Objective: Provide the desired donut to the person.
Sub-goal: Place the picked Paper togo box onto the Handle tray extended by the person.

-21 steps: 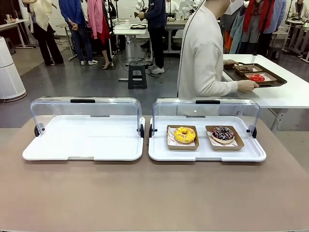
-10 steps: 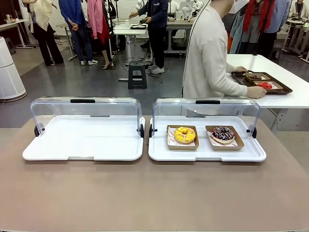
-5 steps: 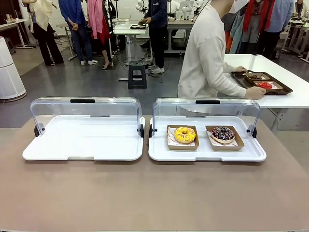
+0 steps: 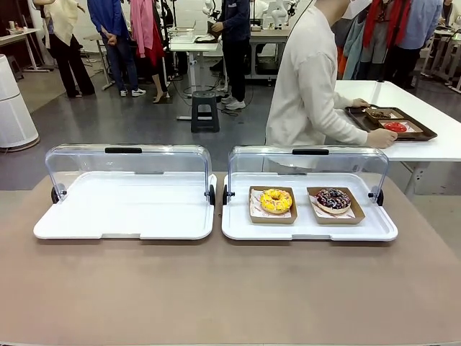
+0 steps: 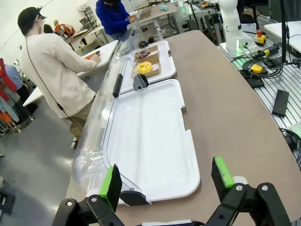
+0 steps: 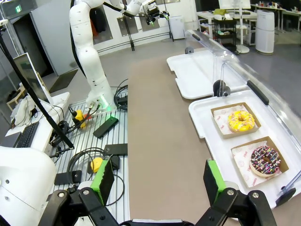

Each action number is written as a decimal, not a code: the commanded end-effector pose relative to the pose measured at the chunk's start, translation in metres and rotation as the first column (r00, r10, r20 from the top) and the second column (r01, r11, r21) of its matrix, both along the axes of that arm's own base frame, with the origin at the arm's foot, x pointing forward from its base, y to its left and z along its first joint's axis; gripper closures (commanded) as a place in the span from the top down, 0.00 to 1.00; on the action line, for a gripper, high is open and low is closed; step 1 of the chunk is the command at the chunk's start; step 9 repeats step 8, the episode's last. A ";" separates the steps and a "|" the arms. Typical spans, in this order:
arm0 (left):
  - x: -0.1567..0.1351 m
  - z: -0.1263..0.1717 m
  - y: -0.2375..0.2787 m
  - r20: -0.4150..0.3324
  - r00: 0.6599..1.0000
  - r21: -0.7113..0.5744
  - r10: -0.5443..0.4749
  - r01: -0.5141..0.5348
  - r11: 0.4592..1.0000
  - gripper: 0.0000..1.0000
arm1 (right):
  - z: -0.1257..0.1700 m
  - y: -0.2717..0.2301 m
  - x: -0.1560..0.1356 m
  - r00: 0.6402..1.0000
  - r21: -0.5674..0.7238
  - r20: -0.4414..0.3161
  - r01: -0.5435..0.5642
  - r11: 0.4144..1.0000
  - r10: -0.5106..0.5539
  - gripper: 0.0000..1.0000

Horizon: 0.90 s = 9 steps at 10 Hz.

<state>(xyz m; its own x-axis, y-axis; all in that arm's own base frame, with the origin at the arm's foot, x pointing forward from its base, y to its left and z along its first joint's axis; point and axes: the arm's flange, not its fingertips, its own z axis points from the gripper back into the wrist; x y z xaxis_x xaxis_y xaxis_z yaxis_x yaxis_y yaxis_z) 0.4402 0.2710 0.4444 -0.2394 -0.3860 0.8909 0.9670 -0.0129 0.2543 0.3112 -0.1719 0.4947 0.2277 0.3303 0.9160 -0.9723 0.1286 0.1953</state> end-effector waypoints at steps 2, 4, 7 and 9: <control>0.000 0.001 0.001 0.002 1.000 0.003 0.003 -0.003 1.000 1.00 | 0.000 0.000 0.001 1.000 0.012 0.009 -0.006 1.000 0.005 1.00; 0.000 0.001 0.001 0.002 1.000 0.003 0.003 -0.003 1.000 1.00 | 0.000 0.000 0.001 1.000 0.012 0.009 -0.006 1.000 0.005 1.00; 0.000 0.001 0.001 0.002 1.000 0.003 0.003 -0.003 1.000 1.00 | 0.000 0.000 0.001 1.000 0.012 0.009 -0.006 1.000 0.005 1.00; 0.000 0.001 0.001 0.002 1.000 0.003 0.003 -0.003 1.000 1.00 | 0.000 0.000 0.001 1.000 0.012 0.009 -0.006 1.000 0.005 1.00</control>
